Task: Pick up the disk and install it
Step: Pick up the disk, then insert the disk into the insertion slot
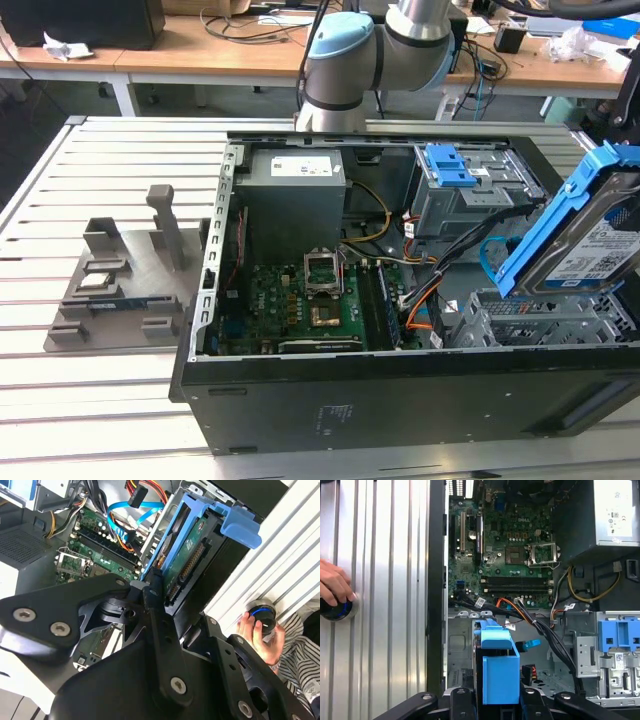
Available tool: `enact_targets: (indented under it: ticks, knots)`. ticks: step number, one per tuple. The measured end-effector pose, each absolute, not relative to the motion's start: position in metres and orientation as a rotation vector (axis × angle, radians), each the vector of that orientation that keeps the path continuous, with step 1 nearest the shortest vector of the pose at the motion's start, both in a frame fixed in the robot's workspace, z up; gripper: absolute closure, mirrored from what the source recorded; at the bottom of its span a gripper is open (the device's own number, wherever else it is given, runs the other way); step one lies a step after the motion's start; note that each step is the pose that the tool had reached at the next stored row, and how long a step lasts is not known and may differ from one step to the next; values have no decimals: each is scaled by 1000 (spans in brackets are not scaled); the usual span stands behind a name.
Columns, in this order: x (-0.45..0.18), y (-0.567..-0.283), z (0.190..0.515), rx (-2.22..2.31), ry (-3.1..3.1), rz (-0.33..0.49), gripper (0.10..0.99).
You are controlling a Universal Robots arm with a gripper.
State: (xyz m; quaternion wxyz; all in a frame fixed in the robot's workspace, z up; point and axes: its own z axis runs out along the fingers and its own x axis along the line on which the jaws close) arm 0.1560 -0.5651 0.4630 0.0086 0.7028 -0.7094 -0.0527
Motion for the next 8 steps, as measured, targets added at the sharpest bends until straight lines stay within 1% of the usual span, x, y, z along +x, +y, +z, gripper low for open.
enact_targets:
  ticks: [8]
  knots:
    - [156, -565, 455, 2194, -2214, -159, 725]
